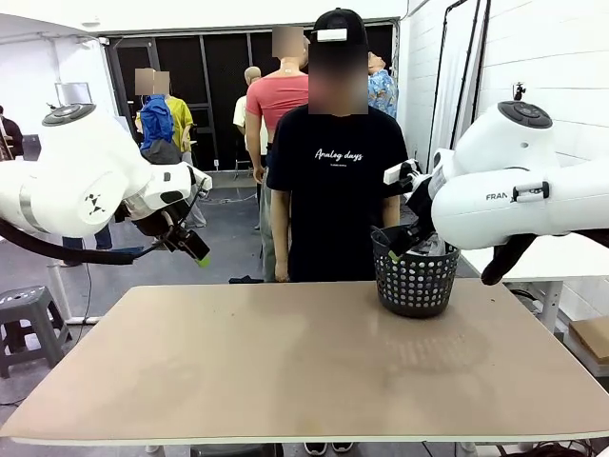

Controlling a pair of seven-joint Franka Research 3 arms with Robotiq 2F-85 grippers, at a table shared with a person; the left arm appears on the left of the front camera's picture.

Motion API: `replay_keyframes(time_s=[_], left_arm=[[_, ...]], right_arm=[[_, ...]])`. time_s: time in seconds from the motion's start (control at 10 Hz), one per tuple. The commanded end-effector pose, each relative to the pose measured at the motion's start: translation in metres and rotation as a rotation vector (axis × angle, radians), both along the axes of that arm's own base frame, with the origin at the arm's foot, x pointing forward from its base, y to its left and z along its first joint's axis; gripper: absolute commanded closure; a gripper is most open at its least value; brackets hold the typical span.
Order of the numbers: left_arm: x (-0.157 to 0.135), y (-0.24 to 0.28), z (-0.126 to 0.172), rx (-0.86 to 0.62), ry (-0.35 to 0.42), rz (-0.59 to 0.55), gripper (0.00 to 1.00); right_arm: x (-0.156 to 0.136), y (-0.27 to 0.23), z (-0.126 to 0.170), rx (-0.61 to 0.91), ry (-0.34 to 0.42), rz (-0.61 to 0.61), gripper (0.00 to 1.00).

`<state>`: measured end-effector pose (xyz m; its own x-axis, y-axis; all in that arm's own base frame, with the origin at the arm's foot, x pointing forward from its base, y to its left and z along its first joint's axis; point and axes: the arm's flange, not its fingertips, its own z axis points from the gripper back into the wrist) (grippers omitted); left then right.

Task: Fold the training pants.
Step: Grab both ends of the Training pants handed by a person.

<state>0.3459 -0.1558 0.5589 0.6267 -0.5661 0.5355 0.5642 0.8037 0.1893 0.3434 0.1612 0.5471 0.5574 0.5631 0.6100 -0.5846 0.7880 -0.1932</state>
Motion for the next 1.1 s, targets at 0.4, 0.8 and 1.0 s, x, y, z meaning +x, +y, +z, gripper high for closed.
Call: replay_keyframes(time_s=[0.4, 0.8, 1.0], left_arm=[[-0.0013, 0.0003, 0.0019, -0.001, -0.004, 0.0, 0.0], [-0.0013, 0.0003, 0.0019, -0.001, -0.004, 0.0, 0.0], [-0.0013, 0.0003, 0.0019, -0.001, -0.004, 0.0, 0.0]], right_arm=[[-0.002, 0.0008, 0.0069, -0.006, -0.007, 0.001, 0.0], [-0.002, 0.0008, 0.0069, -0.006, -0.007, 0.001, 0.0], [-0.002, 0.0008, 0.0069, -0.006, -0.007, 0.001, 0.0]])
